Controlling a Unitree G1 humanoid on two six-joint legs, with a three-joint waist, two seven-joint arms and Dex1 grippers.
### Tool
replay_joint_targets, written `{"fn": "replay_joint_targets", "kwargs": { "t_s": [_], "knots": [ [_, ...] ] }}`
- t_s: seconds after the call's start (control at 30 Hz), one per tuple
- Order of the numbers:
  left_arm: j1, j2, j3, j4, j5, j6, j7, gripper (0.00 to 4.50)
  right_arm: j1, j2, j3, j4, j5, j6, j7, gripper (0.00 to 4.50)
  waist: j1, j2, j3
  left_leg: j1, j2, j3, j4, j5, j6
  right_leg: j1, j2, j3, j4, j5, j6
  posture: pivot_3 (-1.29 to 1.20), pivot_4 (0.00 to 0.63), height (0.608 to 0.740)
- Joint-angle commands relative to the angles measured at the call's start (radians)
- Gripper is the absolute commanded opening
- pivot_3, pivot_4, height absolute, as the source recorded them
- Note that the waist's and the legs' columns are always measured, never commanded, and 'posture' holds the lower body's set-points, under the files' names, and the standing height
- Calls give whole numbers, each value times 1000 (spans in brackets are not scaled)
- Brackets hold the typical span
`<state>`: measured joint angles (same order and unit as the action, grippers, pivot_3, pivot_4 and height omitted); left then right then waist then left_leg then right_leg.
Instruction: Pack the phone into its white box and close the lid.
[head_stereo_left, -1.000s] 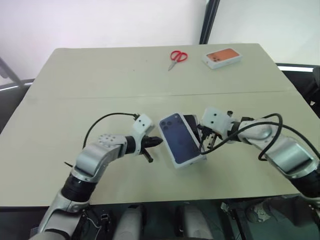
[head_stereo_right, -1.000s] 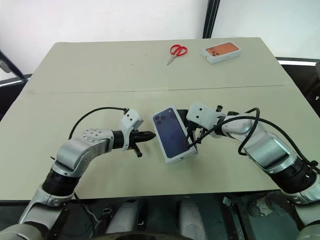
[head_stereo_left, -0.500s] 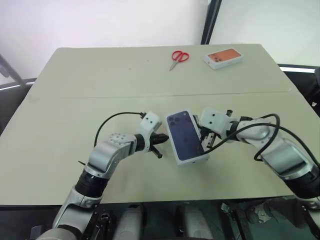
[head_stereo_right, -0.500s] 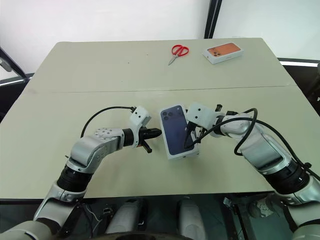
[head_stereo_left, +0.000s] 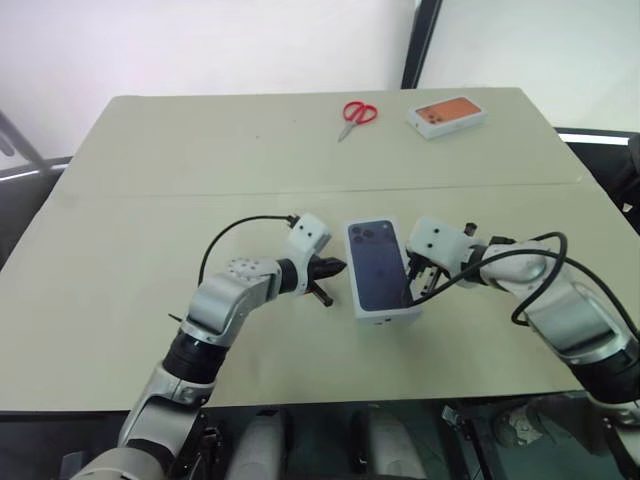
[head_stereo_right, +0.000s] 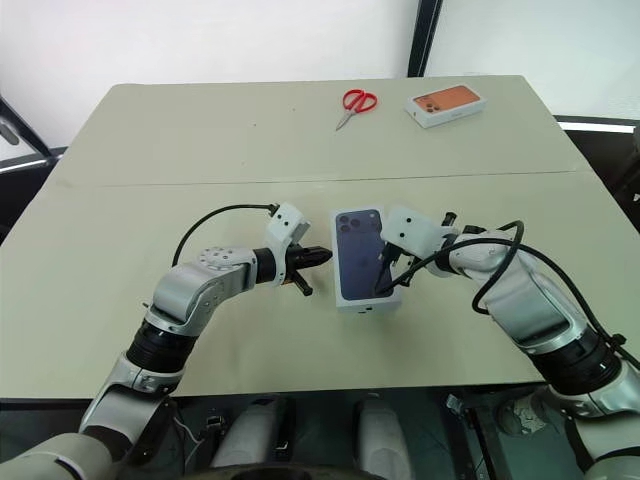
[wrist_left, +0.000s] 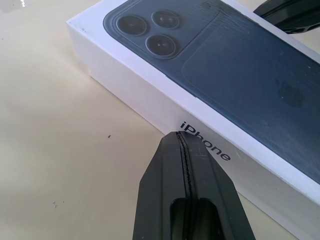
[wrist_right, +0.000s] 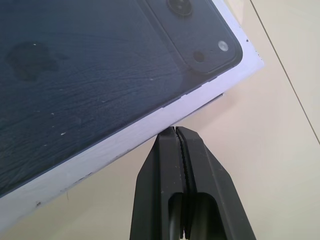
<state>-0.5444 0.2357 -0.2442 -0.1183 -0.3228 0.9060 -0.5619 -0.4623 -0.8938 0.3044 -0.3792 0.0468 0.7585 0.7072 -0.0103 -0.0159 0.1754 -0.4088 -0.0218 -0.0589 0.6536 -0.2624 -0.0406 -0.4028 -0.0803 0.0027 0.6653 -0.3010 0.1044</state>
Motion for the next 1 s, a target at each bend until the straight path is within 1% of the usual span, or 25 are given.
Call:
{"fn": "replay_joint_targets", "kwargs": {
  "t_s": [0.03,0.8,1.0],
  "knots": [
    [-24,-14,-7,-15,-3,-31,-9,0,0,19,-22,-35,-6,-9,9,37,0,0,0,0,0,0,0,0,0,0,0,0,0,0,0,0,150,740],
    [-23,-45,11,13,17,-51,2,0,54,50,-28,-30,-55,1,21,37,0,0,0,0,0,0,0,0,0,0,0,0,0,0,0,0,150,740],
    [-35,-68,18,16,13,-46,16,0,56,63,-32,-20,-66,5,20,37,1,0,0,0,0,0,0,0,0,0,0,0,0,0,0,0,150,740]
  ]
}}
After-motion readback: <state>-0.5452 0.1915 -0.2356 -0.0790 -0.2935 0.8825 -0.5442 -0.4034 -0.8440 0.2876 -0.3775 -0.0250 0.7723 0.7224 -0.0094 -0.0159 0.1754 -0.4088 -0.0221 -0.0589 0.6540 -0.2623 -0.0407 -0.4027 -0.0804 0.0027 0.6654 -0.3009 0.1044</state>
